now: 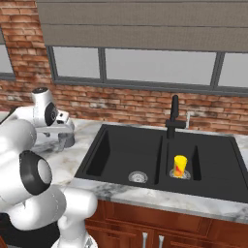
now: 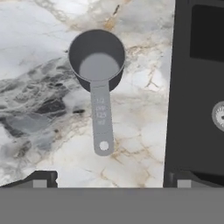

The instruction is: Move any existing items from the left basin to the right basin for drying. Then move the measuring cup from the counter to the left basin of the sink for washing.

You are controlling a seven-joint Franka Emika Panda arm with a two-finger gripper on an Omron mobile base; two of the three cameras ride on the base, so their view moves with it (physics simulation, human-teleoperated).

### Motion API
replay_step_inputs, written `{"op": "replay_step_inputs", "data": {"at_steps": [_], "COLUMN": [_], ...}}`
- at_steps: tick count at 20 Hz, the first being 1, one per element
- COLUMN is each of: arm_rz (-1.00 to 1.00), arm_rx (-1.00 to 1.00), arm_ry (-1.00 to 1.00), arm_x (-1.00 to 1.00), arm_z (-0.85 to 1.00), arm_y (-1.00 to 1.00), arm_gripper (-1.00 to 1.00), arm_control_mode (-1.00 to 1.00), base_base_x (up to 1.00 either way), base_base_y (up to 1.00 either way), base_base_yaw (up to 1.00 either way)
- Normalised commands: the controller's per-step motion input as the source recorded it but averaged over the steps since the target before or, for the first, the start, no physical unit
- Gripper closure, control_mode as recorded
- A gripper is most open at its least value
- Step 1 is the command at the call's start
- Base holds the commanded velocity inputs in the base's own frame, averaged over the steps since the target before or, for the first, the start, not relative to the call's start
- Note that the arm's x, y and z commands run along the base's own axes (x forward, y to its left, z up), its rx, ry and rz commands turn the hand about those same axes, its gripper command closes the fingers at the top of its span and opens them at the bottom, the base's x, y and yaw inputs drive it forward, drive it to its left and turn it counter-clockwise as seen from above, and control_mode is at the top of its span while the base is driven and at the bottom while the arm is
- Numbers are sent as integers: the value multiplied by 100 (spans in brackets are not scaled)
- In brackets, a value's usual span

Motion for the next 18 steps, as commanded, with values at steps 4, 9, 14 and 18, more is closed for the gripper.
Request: {"op": "replay_step_inputs", "data": {"at_steps": [4, 9, 14, 18], "arm_rz": [0, 0, 0, 0], "arm_rx": [0, 0, 0, 0], "arm_ry": [7, 2, 0, 0], "arm_x": [20, 10, 10, 11], "arm_z": [-37, -37, -44, -37], "arm_y": [2, 3, 6, 8], "arm_gripper": [-100, -100, -100, -100], "arm_control_mode": [-100, -100, -100, -100], "base_base_x": [0, 0, 0, 0], "base_base_y": [0, 0, 0, 0], "base_base_yaw": [0, 0, 0, 0]}}
